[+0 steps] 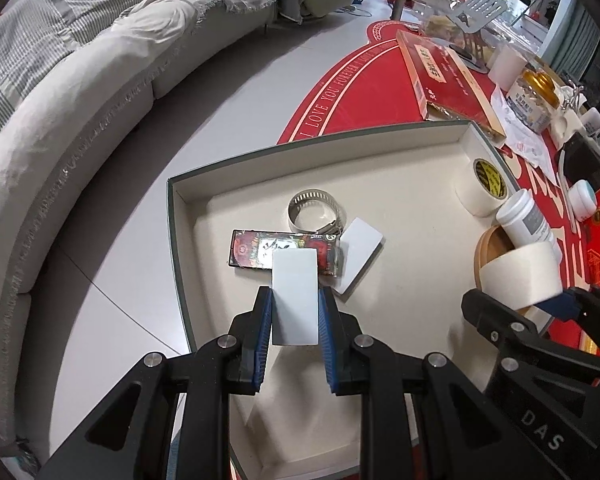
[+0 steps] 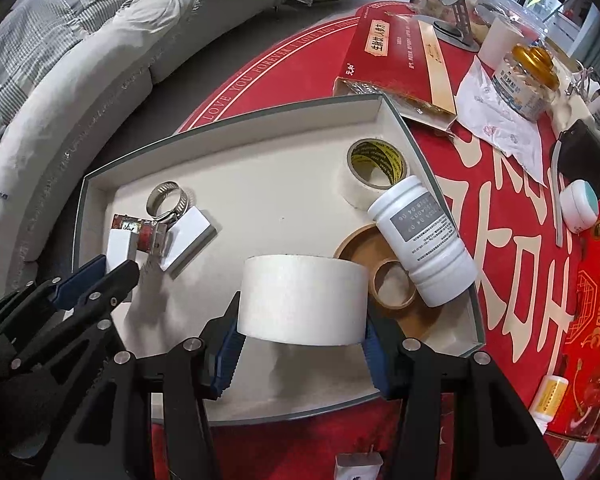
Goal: Organize rigid objects
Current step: 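Lower and release white card with left tool while right tool releases roll in tray, then move left tool to white electrical plug while right tool approaches red block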
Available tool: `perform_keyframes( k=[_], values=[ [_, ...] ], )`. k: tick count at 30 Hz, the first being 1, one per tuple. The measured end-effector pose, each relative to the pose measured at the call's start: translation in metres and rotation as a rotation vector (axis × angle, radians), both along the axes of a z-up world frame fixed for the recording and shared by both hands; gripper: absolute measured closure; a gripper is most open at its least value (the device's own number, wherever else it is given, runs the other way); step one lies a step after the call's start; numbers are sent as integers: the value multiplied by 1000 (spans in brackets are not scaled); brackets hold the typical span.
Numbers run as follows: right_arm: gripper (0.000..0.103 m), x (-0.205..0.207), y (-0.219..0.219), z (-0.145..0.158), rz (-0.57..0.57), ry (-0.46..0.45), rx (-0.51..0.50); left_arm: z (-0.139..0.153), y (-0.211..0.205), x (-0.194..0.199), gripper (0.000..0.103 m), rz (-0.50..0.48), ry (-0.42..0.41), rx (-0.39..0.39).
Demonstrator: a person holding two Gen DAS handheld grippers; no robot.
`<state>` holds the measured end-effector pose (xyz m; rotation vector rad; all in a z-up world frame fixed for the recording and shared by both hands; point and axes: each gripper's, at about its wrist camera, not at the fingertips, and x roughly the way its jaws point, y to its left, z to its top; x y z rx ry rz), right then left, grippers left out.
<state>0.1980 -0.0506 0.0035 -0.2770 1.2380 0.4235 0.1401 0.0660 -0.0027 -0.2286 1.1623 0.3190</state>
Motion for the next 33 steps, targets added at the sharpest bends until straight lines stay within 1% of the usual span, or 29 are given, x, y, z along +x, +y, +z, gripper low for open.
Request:
perform_keyframes(
  k=[1,2,3,4,5,6,7,8,9,10,12,13,14,19,23,28,31,33],
  values=[
    [49,-1,0,1,2,1,2,-1,-1,0,74,-2,2,-5],
    [49,-1,0,1,5,0,5,-2,-1,0,68,-6,5,-13],
    [48,-2,0,2,9,0,7,-2,-2,0,53,-2,10,-11],
    [47,-3,0,2,13,1,5,-2,0,-1,42,10,14,6],
    [44,-3,0,3,10,-4,-6,-2,2,-2,36,22,13,16],
    [34,-3,-2,4,1,-19,-28,-2,6,-4,25,37,12,12],
    [22,-2,-3,4,-7,-31,-37,-3,11,-6,20,48,10,-10],
    [17,-1,-7,6,-20,-48,-46,-3,15,-6,19,47,2,-52],
    [6,0,-12,9,-35,-61,-45,-4,18,-7,18,50,7,-91],
    [1,0,-15,11,-44,-64,-34,-4,18,-8,15,48,7,-104],
    [1,-1,-22,15,-57,-67,-16,1,13,-10,8,35,-10,-98],
    [1,-3,-24,18,-59,-67,-9,3,11,-12,1,36,-16,-86],
    [1,-6,-27,20,-64,-70,-3,6,10,-14,0,43,-15,-64],
    [1,-23,-54,36,-124,-97,49,15,7,-28,0,36,-36,-74],
    [1,-45,-81,39,-185,-87,119,20,-4,-40,0,3,-36,-70],
    [1,-71,-126,21,-272,19,208,28,-27,-57,0,-58,-30,-77],
    [1,-88,-159,8,-361,42,206,30,-53,-67,0,-121,-28,-78],
    [1,-99,-183,-3,-437,73,204,25,-76,-72,0,-185,-11,-72]
  ],
)
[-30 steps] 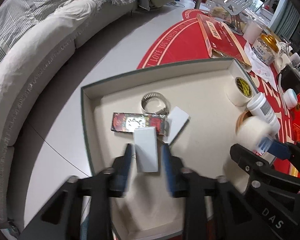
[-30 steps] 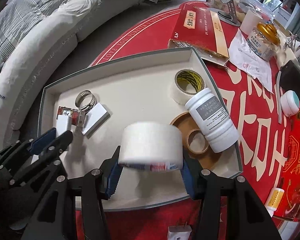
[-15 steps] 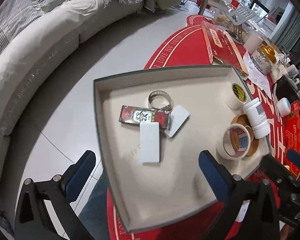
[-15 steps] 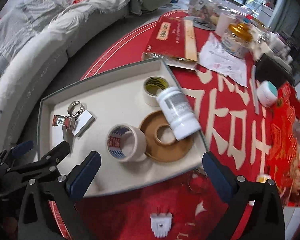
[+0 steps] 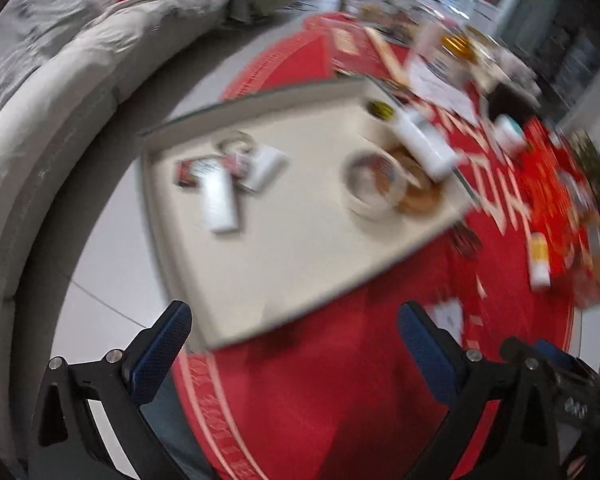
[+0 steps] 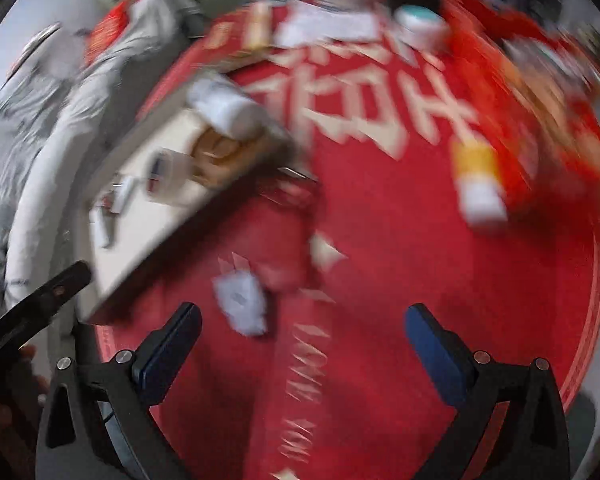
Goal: Organize rigid objects
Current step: 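Move left tool to white electrical plug while right tool approaches red block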
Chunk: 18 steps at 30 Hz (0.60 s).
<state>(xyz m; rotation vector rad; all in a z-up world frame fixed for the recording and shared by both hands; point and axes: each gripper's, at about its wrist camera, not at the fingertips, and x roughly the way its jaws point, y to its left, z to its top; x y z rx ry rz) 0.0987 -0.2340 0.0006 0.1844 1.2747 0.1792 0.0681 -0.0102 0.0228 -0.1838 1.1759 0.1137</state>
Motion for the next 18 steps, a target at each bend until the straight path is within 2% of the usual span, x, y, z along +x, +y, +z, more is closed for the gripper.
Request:
perform_keyframes(
  k=[4,8,13,18],
  values=[
    [1,-19,-41,-19,-134,75,31,-10,-41,-5,0,-105,44,11],
    [1,-36,-66,-31,-210,114,42,-14,-66,-4,0,-153,58,29],
    [1,-43,-74,-35,-218,117,41,-23,-90,11,0,-180,68,21],
    [1,-43,-74,-36,-202,115,47,-43,-112,23,0,-220,91,81]
  ],
)
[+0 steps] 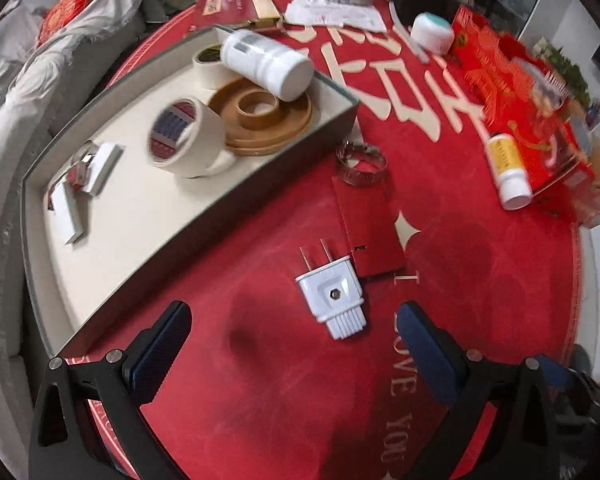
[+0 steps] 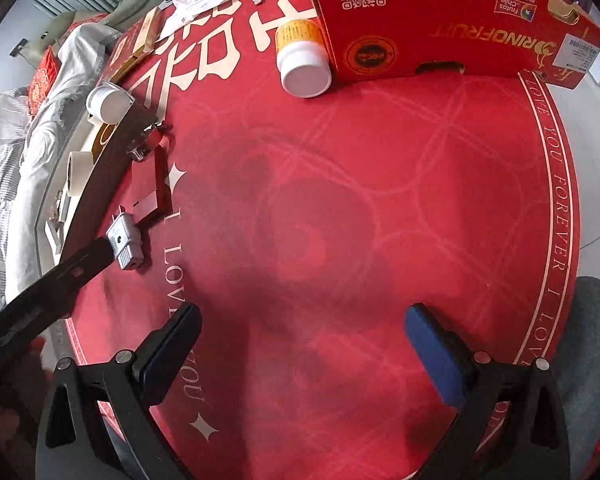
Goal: Organize rigid objects
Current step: 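Move left tool to white electrical plug while right tool approaches red block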
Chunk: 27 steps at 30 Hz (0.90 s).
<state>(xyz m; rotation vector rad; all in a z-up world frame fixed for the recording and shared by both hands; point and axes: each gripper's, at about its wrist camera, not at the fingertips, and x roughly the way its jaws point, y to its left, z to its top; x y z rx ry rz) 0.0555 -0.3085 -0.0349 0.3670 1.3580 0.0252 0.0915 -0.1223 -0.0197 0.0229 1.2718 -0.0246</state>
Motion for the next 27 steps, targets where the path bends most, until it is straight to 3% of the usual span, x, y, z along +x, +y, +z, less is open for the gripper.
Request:
perform_keyframes(
  k=[7,11,15,18,20,27],
  values=[
    [1,2,1,2,24,-4,-22,-21,27,5,0,108,21,67],
    [1,15,14,3,68,-19,-53,-24,42,7,0,156,36,21],
    [1,24,25,4,101,-26,-60,-21,32,10,0,117,1,53],
    [1,23,25,1,100,-15,-46,-21,27,12,0,98,-18,29],
    [1,21,21,-2,82,-5,-38,-22,29,14,0,97,-14,-4],
    [1,20,22,-2,89,2,-50,-23,23,18,2,45,9,1]
  ],
)
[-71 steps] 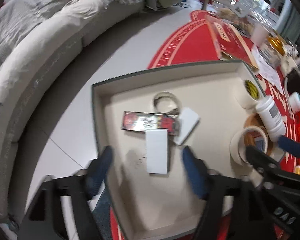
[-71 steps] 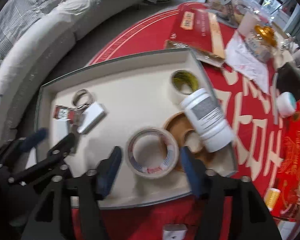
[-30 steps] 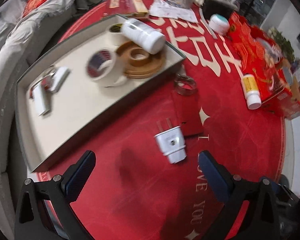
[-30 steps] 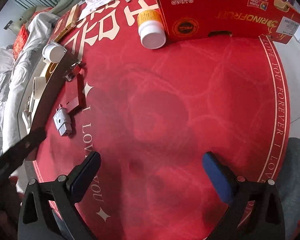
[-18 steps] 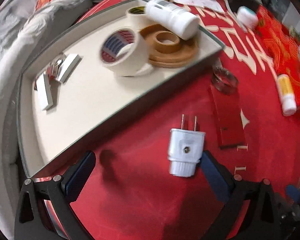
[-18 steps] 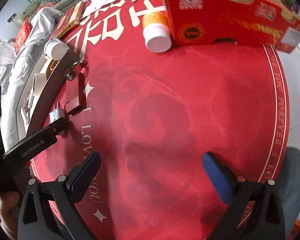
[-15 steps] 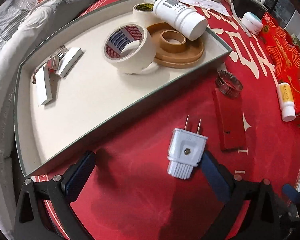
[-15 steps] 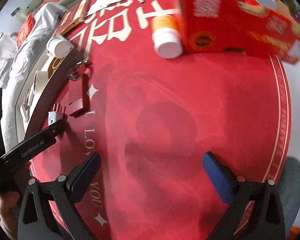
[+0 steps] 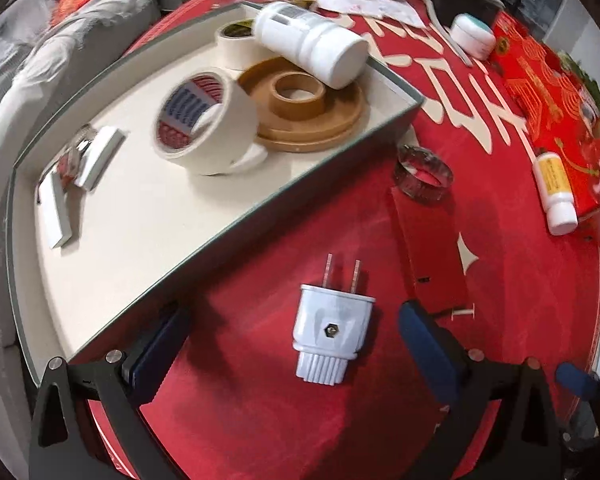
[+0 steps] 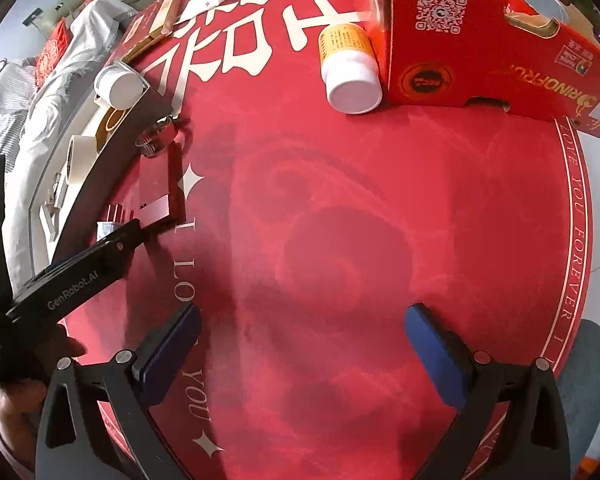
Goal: Organize rigid objects
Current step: 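Close left tool on the white plug while right tool grasps the red block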
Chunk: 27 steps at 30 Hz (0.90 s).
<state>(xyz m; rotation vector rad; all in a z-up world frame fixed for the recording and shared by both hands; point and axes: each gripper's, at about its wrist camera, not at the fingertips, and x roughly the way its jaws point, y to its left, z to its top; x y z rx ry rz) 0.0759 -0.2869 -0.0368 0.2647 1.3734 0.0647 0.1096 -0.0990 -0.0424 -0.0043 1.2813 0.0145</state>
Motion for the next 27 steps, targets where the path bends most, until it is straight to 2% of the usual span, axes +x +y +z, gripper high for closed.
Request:
perform_keyframes(
  k=[2,4,5,7,8,11,17,20,27],
  values=[
    [1,-1,-1,0,2,2,4,3,-4,-1,8,-24,-5,-2],
    [1,-4,-5,0,-10,11,9,8,-12,-6,29,-72,-23,-4],
    [1,-5,-7,0,-16,12,13,9,-18,-7,35,-88,-28,-4],
    [1,-8,-11,0,-26,13,14,11,-25,-6,62,-124,-36,-4],
    [1,-9,-13,1,-29,12,12,12,-26,-7,68,-131,-37,-4],
    [1,-11,-14,4,-28,7,2,14,-22,-11,70,-133,-23,-12],
    [1,6,5,19,29,-42,-30,16,17,-48,70,-83,-16,-6],
    [1,28,29,20,96,-63,-55,16,34,-59,70,-43,-20,-8],
    [1,83,99,10,236,-67,-109,16,40,-59,70,-20,-17,-3]
  ],
)
